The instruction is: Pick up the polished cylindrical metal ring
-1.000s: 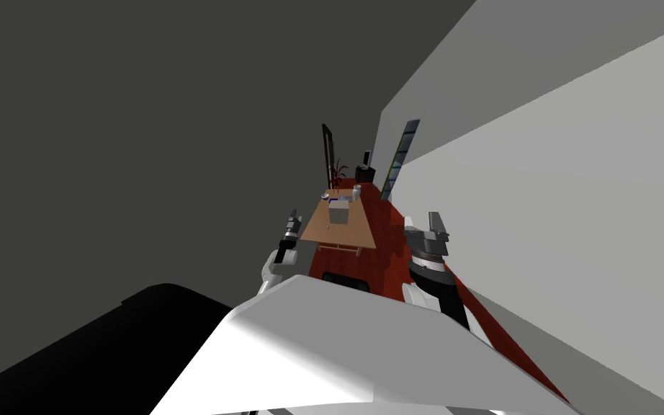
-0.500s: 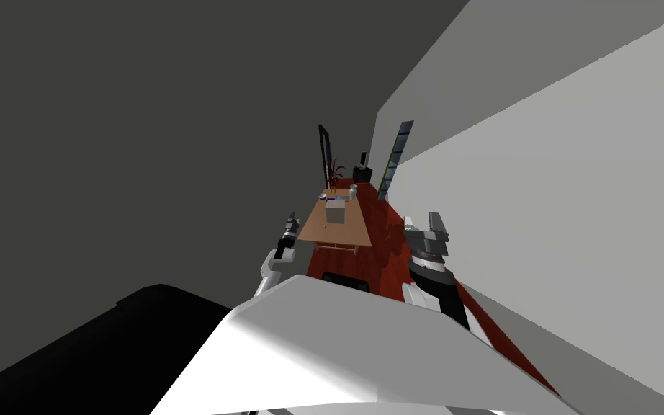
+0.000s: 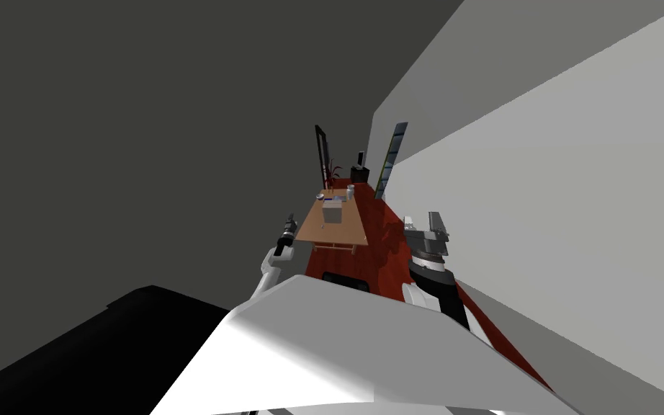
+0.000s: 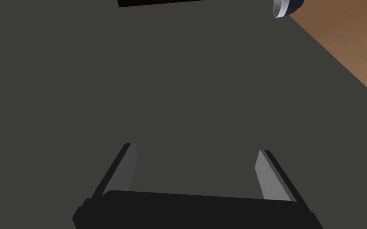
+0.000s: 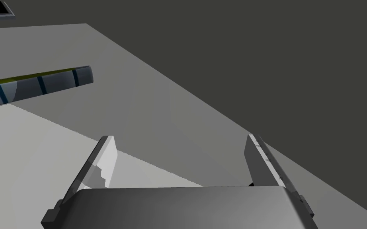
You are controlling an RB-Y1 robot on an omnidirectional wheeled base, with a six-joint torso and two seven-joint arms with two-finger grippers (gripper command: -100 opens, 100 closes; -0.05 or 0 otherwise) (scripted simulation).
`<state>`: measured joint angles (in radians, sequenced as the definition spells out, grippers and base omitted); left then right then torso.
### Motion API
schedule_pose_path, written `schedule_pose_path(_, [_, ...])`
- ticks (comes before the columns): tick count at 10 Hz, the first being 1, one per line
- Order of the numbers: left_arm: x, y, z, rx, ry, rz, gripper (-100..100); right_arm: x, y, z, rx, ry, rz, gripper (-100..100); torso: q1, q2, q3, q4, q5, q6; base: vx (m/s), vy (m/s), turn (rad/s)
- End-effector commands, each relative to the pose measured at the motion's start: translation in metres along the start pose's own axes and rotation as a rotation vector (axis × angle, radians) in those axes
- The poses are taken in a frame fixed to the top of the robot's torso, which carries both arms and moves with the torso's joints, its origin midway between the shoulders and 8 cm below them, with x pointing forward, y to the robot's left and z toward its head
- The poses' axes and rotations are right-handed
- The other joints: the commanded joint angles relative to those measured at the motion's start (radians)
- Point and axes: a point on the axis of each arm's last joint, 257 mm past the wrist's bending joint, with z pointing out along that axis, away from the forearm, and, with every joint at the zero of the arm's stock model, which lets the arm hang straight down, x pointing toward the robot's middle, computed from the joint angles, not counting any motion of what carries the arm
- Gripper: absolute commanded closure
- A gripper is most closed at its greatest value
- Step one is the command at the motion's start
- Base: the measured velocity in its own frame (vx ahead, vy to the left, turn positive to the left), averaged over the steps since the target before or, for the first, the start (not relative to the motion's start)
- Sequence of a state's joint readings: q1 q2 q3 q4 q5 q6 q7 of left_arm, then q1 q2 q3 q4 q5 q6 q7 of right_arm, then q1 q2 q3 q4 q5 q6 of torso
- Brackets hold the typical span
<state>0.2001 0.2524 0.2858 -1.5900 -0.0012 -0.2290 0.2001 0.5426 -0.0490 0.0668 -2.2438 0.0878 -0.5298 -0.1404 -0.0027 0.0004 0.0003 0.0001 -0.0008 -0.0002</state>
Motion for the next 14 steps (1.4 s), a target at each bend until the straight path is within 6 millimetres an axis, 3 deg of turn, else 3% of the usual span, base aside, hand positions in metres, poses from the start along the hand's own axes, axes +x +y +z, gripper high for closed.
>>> schedule_pose_path(1, [-0.006,0.011,0.000,-0.023,-0.008,0.000,-100,0.000,0.000,0.000,0.000,0.000,0.000,0,0.000,0.000,0.000,0.000,0.000,0.000,-0.002,-0.020,0.009])
schedule_pose_path(2, [-0.021,0.023,0.006,-0.063,-0.037,0.005,-100,0.000,0.000,0.000,0.000,0.000,0.000,0,0.001,0.000,0.000,0.000,0.000,0.000,-0.005,-0.038,-0.100])
schedule_pose_path(8, [-0.068,0.086,0.013,-0.247,-0.135,0.008,-100,0.000,0.000,0.000,0.000,0.000,0.000,0,0.001,-0.001,0.000,0.000,0.000,0.000,0.000,-0.041,-0.082])
schedule_pose_path(10, [-0.070,0.097,0.008,-0.271,-0.140,0.007,-100,0.000,0.000,0.000,0.000,0.000,0.000,0,0.001,-0.001,0.000,0.000,0.000,0.000,0.007,-0.021,-0.023])
schedule_pose_path(11, [-0.081,0.104,0.013,-0.305,-0.165,0.007,-100,0.000,0.000,0.000,0.000,0.000,0.000,0,0.002,-0.001,0.000,0.000,0.000,0.000,0.010,-0.027,-0.122])
schedule_pose_path(13, [-0.095,0.134,0.006,-0.389,-0.198,0.004,-100,0.000,0.000,0.000,0.000,0.000,0.000,0,0.001,-0.001,-0.001,0.000,0.000,0.000,0.008,-0.033,-0.109])
schedule_pose_path(14, [-0.096,0.137,0.004,-0.395,-0.200,0.003,-100,0.000,0.000,0.000,0.000,0.000,0.000,0,0.001,-0.001,0.000,0.000,0.000,0.000,0.013,-0.030,-0.058])
